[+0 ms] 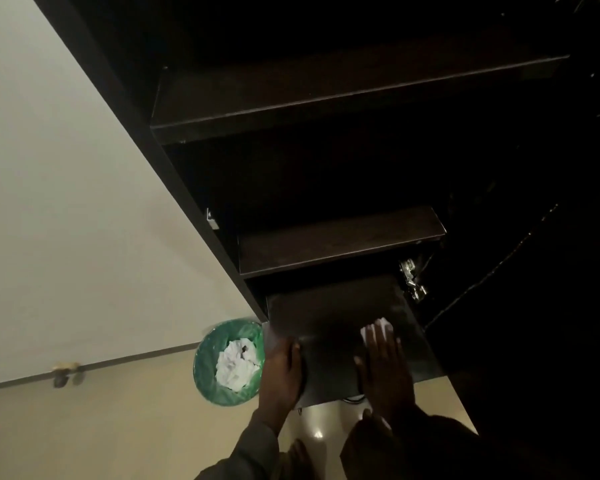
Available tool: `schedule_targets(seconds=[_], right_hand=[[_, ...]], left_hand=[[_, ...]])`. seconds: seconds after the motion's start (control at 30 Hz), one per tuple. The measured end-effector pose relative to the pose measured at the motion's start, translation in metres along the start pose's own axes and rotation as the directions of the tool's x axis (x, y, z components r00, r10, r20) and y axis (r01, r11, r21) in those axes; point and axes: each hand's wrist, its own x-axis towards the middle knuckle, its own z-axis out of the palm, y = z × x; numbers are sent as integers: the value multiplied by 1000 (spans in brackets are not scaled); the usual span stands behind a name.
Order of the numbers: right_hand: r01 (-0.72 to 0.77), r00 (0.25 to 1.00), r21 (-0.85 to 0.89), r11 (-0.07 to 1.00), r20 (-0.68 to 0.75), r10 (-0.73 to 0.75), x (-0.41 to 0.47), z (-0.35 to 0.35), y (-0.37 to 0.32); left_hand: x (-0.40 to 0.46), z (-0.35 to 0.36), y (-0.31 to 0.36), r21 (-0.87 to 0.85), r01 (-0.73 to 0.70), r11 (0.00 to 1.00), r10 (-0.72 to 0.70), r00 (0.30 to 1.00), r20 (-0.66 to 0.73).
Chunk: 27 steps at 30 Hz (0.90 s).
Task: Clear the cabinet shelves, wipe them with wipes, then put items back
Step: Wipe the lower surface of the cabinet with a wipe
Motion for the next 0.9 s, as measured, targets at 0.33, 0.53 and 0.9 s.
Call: schedule_targets(seconds=[0.33, 0.53, 0.9], right_hand=[[140, 981, 284, 949, 92, -172, -4, 34, -114], [340, 922, 61, 938, 173, -345, -19, 14, -54], [-5, 974, -20, 1000, 226, 9, -6, 3, -29]], left_hand=[[-2, 1, -7, -42, -12, 999, 11, 999, -44], [-9, 4, -16, -9, 35, 999, -35, 998, -51], [-10, 19, -12, -31, 26, 999, -26, 1000, 6]])
